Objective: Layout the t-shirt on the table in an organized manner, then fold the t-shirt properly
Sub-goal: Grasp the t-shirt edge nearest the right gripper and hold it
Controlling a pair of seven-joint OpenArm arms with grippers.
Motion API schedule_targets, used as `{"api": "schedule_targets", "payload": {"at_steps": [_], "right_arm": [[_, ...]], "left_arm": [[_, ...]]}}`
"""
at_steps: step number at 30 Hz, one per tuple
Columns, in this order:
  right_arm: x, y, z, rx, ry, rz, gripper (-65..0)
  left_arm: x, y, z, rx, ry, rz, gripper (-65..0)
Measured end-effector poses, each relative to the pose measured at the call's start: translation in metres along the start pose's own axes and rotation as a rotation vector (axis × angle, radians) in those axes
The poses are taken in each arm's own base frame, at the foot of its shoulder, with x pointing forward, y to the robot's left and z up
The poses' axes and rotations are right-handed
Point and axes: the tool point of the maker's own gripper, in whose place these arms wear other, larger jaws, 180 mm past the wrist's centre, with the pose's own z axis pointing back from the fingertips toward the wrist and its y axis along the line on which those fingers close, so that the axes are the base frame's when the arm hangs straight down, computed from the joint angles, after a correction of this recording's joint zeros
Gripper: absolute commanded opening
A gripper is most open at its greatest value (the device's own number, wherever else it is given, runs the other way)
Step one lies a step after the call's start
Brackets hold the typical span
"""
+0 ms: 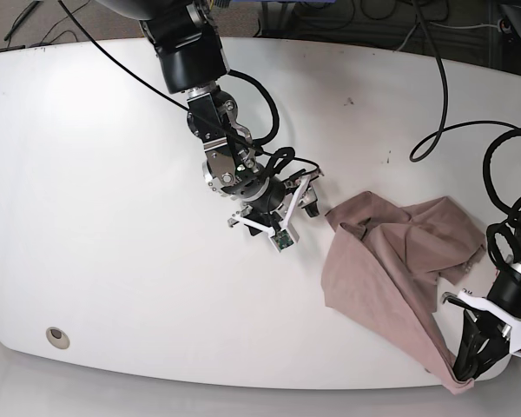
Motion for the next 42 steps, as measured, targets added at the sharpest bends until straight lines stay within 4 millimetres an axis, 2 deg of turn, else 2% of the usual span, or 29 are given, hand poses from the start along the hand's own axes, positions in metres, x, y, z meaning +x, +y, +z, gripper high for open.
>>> {"api": "schedule_targets", "payload": {"at_steps": [9, 17, 22, 30, 42], "right_arm": [[-0.019, 0.005, -0.011, 0.016, 0.055, -0.021, -28.8], [-0.023, 0.006, -0.019, 0.022, 0.037, -0.036, -28.5], [-0.023, 0.003, -0.024, 0.022, 0.049, -0.036, -28.5], [-0.012, 0.007, -0.037, 0.037, 0.025, -0.045, -28.3], [-0.007, -0.004, -0.043, 0.022, 0.036, -0.036, -28.2]], "left_arm": [[-0.002, 0.009, 0.007, 0.029, 0.002, 0.007, -65.0], [-0.008, 0.009, 0.01, 0.032, 0.014, 0.012, -65.0], [-0.007, 0.01, 0.01, 0.033, 0.013, 0.011, -65.0], [-0.012, 0.007, 0.012, 0.028, 0.024, 0.015, -65.0], [-0.006, 0.002, 0.012, 0.016, 0.009, 0.01, -65.0]]}}
